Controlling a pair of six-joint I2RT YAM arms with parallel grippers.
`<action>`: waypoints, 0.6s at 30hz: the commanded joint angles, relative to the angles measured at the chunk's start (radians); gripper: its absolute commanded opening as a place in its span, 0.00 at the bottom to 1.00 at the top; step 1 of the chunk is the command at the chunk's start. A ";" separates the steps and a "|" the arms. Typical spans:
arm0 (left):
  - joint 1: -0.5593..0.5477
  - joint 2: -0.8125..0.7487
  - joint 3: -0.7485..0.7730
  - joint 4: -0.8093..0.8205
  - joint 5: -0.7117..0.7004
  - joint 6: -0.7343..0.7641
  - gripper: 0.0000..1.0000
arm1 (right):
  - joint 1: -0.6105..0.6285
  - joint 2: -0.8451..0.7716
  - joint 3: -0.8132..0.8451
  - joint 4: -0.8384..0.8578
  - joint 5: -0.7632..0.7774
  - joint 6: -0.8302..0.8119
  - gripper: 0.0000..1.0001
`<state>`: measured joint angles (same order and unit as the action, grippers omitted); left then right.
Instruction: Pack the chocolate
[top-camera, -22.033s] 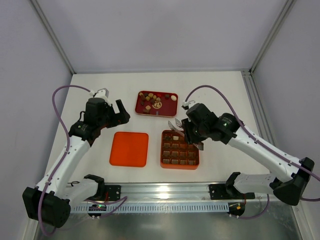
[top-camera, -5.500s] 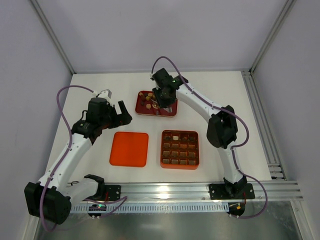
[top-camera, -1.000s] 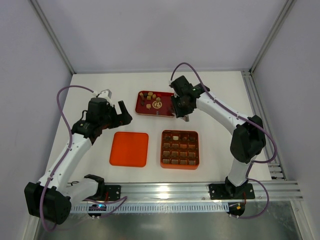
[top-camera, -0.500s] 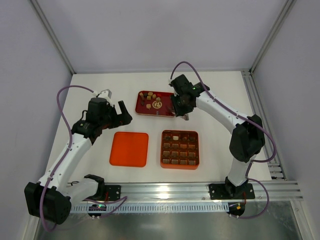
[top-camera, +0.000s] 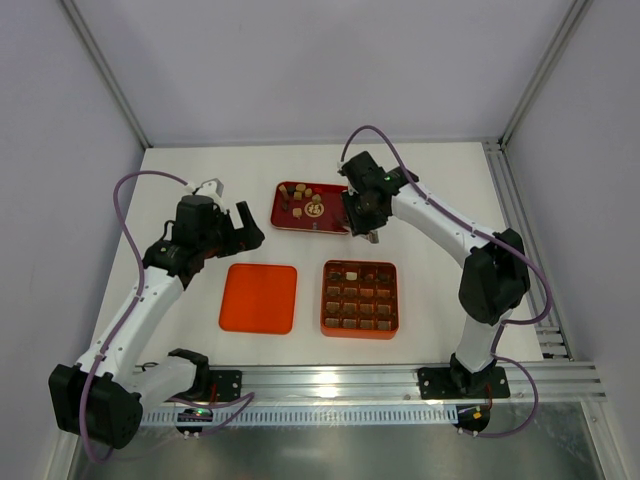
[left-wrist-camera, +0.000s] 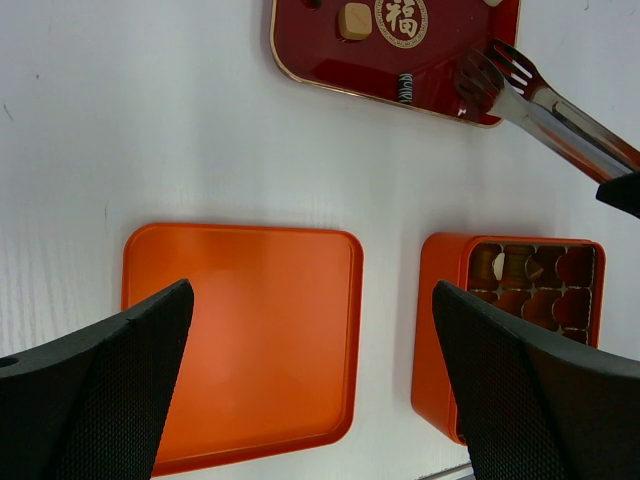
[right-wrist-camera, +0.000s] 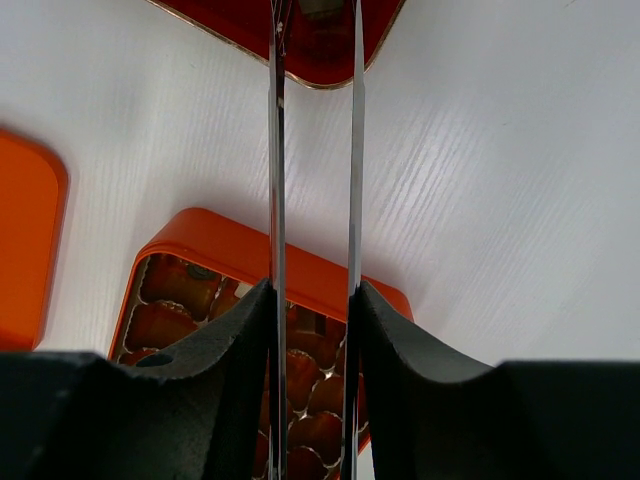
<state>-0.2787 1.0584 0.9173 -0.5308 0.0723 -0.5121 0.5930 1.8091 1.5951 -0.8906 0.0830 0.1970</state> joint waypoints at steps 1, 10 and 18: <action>0.003 -0.011 0.000 0.025 0.004 0.011 1.00 | -0.004 -0.019 -0.003 0.013 0.000 -0.005 0.41; 0.003 -0.011 0.000 0.023 0.004 0.012 1.00 | -0.004 -0.030 -0.017 0.018 -0.002 -0.004 0.40; 0.003 -0.009 0.000 0.023 0.006 0.011 1.00 | -0.009 -0.036 -0.011 0.015 -0.009 -0.004 0.36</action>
<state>-0.2787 1.0584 0.9173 -0.5308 0.0723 -0.5121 0.5911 1.8091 1.5742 -0.8902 0.0826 0.1970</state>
